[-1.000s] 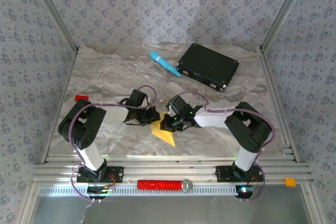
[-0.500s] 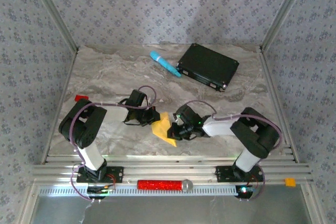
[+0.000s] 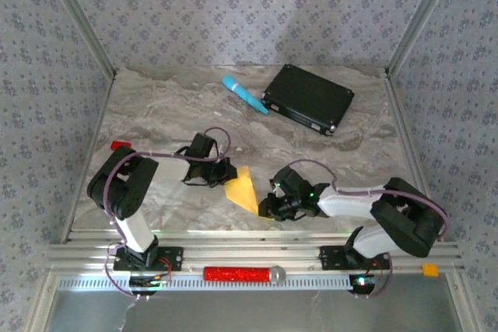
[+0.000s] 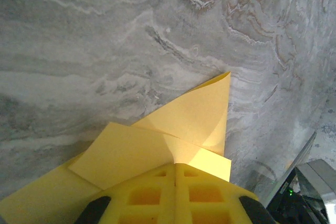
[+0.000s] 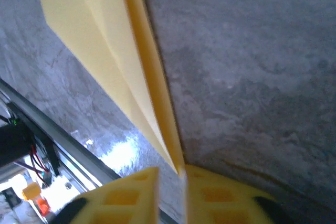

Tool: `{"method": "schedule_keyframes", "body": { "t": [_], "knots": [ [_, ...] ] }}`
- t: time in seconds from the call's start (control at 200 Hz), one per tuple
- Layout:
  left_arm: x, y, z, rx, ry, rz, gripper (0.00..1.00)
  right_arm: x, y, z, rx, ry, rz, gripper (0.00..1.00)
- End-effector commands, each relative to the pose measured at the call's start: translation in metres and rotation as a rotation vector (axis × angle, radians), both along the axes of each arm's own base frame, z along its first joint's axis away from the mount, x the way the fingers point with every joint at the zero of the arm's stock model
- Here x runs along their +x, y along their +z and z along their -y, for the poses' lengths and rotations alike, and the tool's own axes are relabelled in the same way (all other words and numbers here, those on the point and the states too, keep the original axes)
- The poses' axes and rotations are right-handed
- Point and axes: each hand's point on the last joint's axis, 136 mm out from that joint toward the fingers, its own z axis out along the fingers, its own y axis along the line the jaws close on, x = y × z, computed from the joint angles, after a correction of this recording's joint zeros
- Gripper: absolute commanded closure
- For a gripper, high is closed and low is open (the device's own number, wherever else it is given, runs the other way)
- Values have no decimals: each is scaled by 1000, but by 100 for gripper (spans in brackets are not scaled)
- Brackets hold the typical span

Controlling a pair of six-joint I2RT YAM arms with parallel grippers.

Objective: Fold a paper plane with a square sheet of paper (pick it up from the middle)

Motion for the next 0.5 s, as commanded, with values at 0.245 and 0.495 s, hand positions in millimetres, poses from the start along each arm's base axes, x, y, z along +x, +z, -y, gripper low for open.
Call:
{"method": "schedule_keyframes", "body": {
  "t": [0.245,0.495],
  "knots": [
    [-13,-28,-23,97,83,-109,100,1,5,12,-66,-121,-81,60],
    [-15,-28,-22,83,84,-120,100,-1,-2,6,-48,-123,-113,60]
  ]
}}
